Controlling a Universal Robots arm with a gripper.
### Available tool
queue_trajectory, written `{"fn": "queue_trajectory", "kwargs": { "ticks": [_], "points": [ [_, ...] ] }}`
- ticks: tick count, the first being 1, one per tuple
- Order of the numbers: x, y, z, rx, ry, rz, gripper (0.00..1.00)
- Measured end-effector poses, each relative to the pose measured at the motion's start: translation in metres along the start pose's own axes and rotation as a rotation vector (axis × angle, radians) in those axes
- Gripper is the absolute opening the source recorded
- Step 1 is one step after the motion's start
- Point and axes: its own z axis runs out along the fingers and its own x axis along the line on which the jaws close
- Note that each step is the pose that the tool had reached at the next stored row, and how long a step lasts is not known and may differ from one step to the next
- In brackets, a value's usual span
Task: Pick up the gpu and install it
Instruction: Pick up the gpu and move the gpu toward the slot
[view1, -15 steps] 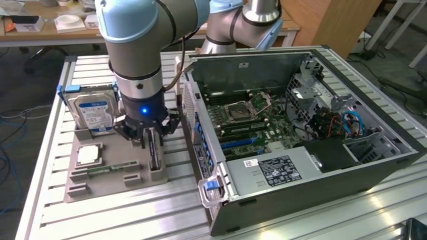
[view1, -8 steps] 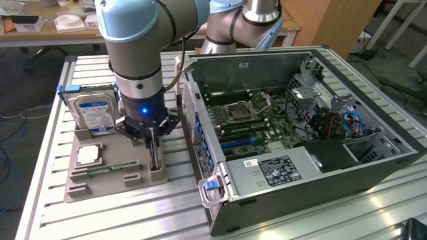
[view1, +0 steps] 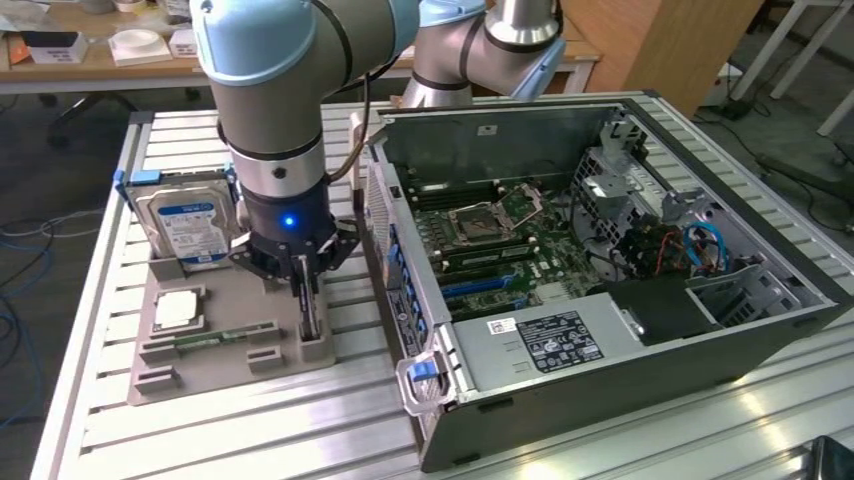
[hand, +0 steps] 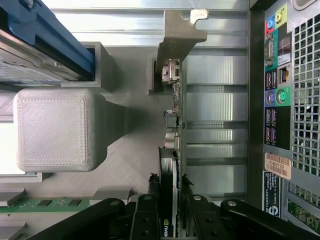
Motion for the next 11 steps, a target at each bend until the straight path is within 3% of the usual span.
{"fn": "queue_trajectory", "kwargs": {
  "ticks": [6, 11],
  "points": [
    [0.0, 0.0001, -0.0008, -0.0003, -0.0003, 0.0, 0.26],
    [0.0, 0.0008, -0.0231, -0.0002, -0.0005, 0.0, 0.26]
  ]
}}
